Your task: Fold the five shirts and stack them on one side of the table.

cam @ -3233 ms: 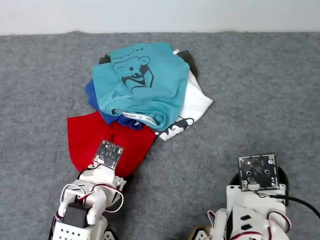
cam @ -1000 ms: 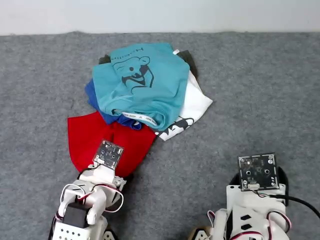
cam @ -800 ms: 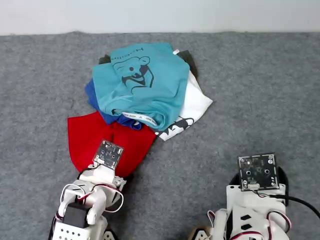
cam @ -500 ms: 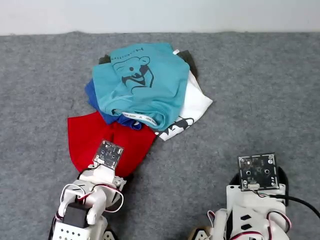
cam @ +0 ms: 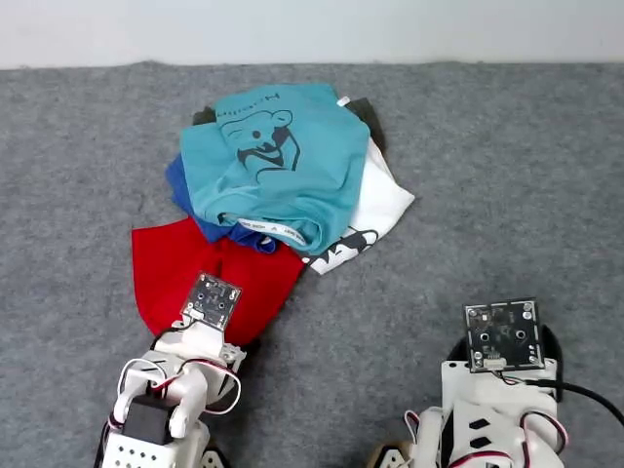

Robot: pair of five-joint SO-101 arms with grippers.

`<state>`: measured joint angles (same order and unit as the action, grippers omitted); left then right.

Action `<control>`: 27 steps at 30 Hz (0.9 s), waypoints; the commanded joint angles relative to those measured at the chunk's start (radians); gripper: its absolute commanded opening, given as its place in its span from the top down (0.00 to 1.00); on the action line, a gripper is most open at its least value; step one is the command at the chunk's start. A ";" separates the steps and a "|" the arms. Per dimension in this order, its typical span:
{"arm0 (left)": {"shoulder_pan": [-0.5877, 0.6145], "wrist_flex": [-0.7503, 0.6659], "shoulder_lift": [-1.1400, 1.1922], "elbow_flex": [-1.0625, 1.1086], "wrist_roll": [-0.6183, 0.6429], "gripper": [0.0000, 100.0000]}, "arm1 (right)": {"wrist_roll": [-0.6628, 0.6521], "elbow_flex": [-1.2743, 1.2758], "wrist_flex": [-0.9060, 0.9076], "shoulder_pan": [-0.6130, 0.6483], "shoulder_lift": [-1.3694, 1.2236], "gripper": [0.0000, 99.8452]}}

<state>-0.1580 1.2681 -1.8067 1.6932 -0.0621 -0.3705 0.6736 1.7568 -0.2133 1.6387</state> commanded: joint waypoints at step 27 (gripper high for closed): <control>0.061 -0.032 -0.005 -0.311 -0.005 0.75 | 0.003 -0.012 0.030 -0.008 -0.035 0.75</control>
<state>-0.1396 1.2635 -1.8067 1.5474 -0.0621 -0.3705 0.6736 1.7568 -0.2133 1.6387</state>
